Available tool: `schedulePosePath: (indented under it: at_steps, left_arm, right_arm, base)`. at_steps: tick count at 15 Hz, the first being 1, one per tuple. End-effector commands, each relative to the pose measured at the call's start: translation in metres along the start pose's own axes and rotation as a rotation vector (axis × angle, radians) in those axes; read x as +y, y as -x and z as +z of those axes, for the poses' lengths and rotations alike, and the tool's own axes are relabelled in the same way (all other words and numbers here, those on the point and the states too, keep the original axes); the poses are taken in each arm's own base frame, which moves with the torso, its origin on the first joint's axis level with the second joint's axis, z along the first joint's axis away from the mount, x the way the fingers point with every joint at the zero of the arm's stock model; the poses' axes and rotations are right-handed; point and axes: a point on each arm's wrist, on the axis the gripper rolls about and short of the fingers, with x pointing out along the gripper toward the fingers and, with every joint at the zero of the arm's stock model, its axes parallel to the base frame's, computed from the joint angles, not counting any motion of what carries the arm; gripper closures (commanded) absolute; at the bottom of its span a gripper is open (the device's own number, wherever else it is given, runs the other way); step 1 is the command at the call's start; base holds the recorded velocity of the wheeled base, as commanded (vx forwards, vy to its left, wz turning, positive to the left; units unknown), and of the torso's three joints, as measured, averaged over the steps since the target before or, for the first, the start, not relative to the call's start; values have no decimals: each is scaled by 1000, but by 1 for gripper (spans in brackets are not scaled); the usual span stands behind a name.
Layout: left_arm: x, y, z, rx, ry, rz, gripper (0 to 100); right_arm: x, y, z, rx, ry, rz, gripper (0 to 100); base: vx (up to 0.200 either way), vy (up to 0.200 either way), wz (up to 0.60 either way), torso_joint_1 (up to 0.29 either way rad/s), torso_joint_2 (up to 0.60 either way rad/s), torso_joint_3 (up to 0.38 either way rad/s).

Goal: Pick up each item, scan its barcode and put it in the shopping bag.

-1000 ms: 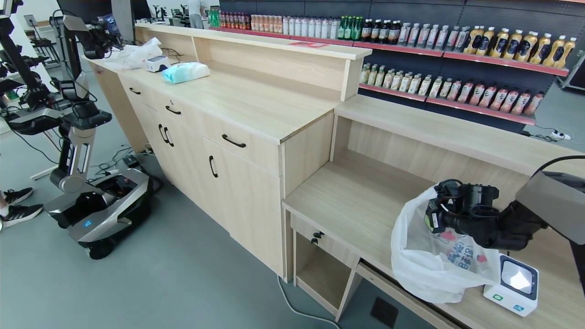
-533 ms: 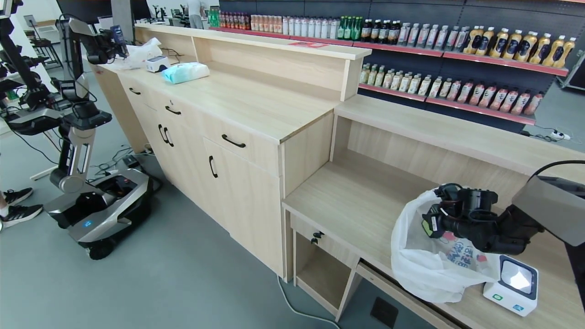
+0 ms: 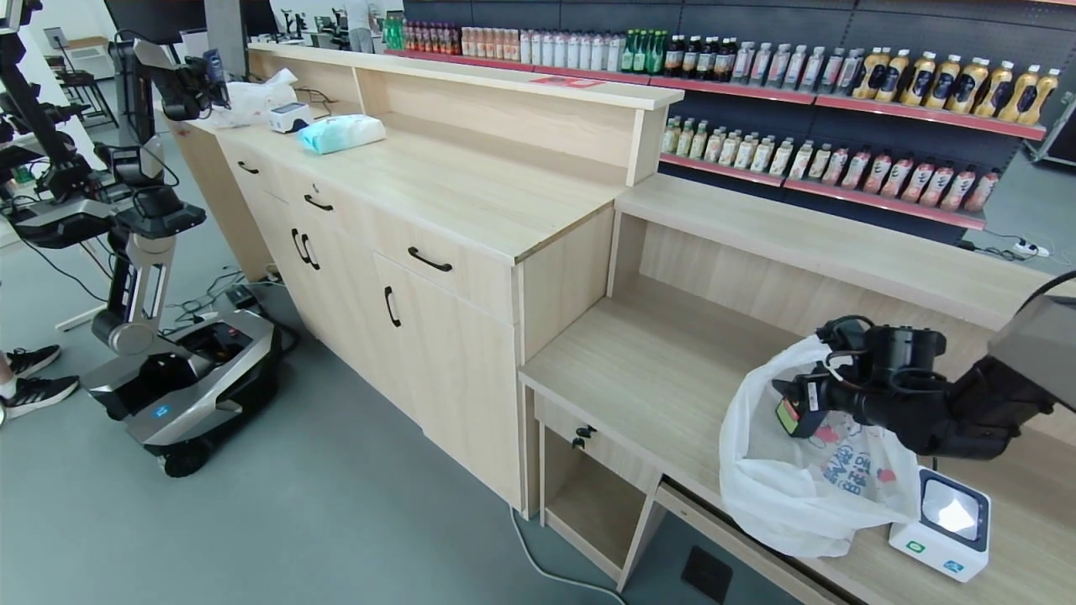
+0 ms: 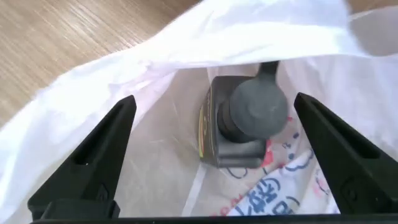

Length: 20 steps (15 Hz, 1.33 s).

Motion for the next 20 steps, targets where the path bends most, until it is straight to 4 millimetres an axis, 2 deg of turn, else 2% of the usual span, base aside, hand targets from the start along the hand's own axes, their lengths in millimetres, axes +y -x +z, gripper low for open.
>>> schedulePosePath:
  at_steps: [1, 2, 3, 4, 5, 7, 11, 15, 18, 20]
  left_arm:
    - [0, 0, 0, 0, 0, 0, 100]
    - [0, 0, 0, 0, 0, 2, 100]
    - [0, 0, 0, 0, 0, 2, 100]
    - [0, 0, 0, 0, 0, 0, 100]
    - [0, 0, 0, 0, 0, 2, 100]
    - [0, 0, 0, 0, 0, 0, 100]
    - [0, 0, 0, 0, 0, 0, 100]
    - [0, 0, 0, 0, 0, 2, 100]
    - [0, 0, 0, 0, 0, 0, 100]
    - [0, 0, 0, 0, 0, 0, 100]
  right_arm:
    - [-12, 92, 33, -72, -1, -51, 0]
    - [-13, 109, 32, -70, -7, -61, 0]
    - [-14, 158, 25, -69, -16, -91, 0]
    - [-16, 184, 23, -89, -19, -121, 0]
    - [-23, 203, 26, -108, -25, -176, 0]
    - [-39, 226, 27, -105, -25, -301, 0]
    - [-70, 259, 8, -45, -53, -481, 0]
    - [-102, 283, -29, 167, -181, -630, 0]
    - [-127, 281, -58, 265, -281, -688, 0]
    - [-144, 267, -85, 273, -334, -600, 0]
  base:
    - [0, 0, 0, 0, 0, 0]
    - [0, 0, 0, 0, 0, 0]
    - [0, 0, 0, 0, 0, 0]
    - [0, 0, 0, 0, 0, 0]
    - [0, 0, 0, 0, 0, 0]
    - [0, 0, -600, 2, 2, -2]
    - [0, 0, -600, -4, 4, 4]
    - [0, 0, -600, 5, 2, 4]
    - [0, 0, -400, 5, 6, 3]
    - [0, 0, 0, 0, 0, 0]
